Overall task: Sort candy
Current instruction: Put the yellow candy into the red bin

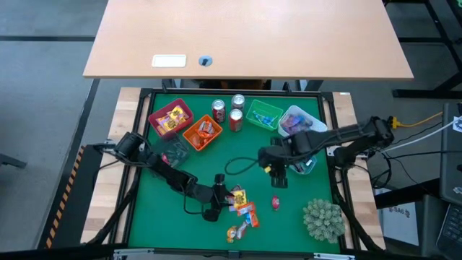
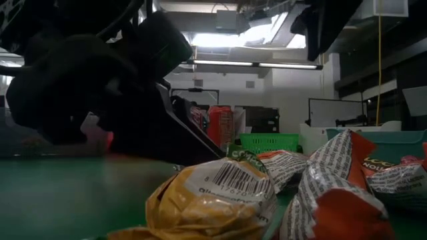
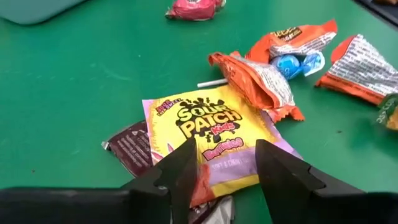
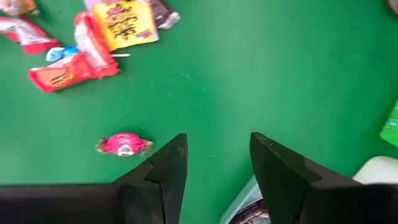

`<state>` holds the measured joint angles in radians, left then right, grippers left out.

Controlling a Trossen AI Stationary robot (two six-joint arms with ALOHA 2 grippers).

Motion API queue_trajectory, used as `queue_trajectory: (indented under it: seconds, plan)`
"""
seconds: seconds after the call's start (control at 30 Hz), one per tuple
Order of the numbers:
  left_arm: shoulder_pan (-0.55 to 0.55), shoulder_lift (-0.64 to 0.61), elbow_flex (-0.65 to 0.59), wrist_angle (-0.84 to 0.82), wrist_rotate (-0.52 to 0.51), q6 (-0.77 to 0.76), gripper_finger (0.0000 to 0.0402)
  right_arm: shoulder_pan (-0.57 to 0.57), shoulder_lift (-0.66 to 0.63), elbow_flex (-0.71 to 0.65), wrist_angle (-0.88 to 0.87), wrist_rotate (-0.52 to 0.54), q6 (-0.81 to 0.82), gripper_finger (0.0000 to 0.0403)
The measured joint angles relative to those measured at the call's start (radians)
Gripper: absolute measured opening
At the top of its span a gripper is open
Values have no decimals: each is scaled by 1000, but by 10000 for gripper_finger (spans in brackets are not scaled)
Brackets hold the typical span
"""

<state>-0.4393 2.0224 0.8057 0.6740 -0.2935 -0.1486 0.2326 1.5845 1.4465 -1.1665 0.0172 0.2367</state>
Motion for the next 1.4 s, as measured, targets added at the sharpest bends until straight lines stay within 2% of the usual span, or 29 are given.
queue_trajectory:
  seconds: [0.17,0.53,0.8,0.93,1.1,1.3,1.4]
  plan:
    - [0,-1,1,-31,-3,-1,124,49,0,0,15,0,22,172]
    - [1,-3,0,-44,-5,-3,8,104,0,0,16,22,28,172]
    - [8,-57,-4,-57,8,-10,1,104,0,-1,15,28,48,172]
    - [23,-132,-4,-47,4,-28,0,110,0,-1,15,26,76,172]
    - [55,-254,-4,-130,4,-28,0,136,0,-1,14,23,132,172]
    - [120,-478,-4,-416,-3,-28,0,184,0,-1,6,28,210,172]
    - [164,-604,-2,-580,-4,-28,0,212,0,-1,-41,64,236,172]
